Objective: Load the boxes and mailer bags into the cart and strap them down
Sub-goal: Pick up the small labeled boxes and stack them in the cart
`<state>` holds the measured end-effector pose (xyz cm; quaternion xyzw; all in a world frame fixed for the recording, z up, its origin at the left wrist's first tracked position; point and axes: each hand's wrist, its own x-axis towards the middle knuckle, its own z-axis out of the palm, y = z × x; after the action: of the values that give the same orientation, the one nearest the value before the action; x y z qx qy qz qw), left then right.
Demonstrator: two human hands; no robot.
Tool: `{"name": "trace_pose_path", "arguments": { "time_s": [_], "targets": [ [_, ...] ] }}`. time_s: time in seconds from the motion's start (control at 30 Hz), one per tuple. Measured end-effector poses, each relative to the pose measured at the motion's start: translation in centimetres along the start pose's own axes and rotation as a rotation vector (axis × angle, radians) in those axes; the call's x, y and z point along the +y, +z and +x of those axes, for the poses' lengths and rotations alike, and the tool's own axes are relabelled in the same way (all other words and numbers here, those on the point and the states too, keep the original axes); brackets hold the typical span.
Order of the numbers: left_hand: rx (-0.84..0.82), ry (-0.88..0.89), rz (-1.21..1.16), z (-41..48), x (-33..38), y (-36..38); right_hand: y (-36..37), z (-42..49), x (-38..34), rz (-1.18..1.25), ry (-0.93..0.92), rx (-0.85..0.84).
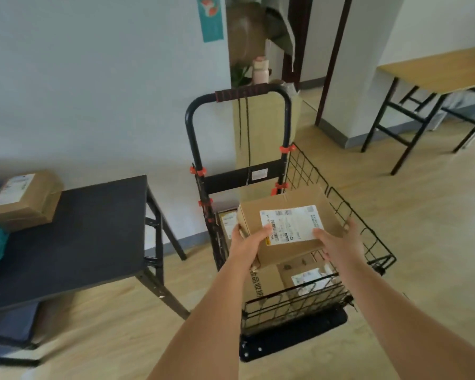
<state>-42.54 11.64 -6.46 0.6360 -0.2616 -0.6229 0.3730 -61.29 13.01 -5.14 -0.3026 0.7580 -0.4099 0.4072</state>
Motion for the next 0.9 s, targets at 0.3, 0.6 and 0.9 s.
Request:
{"name": "trace_pose_path", "arguments": {
  "time_s": [0.3, 0.6, 0.9],
  "targets": [
    [0.022, -0.014, 0.020, 1.6, -2.3, 7.1, -4.8, 5.4, 0.8, -0.157, -0.045, -0.054],
    [0.067, -0.069, 0.131, 8.8, -3.1, 9.6, -3.0, 13.3, 2.7, -0.312, 0.047, -0.068],
    [0.150, -0.086, 0.404, 18.2, -3.1, 11.0, 1.6, 22.3, 5.1, -0.522, 0.197, -0.099]
  ]
}}
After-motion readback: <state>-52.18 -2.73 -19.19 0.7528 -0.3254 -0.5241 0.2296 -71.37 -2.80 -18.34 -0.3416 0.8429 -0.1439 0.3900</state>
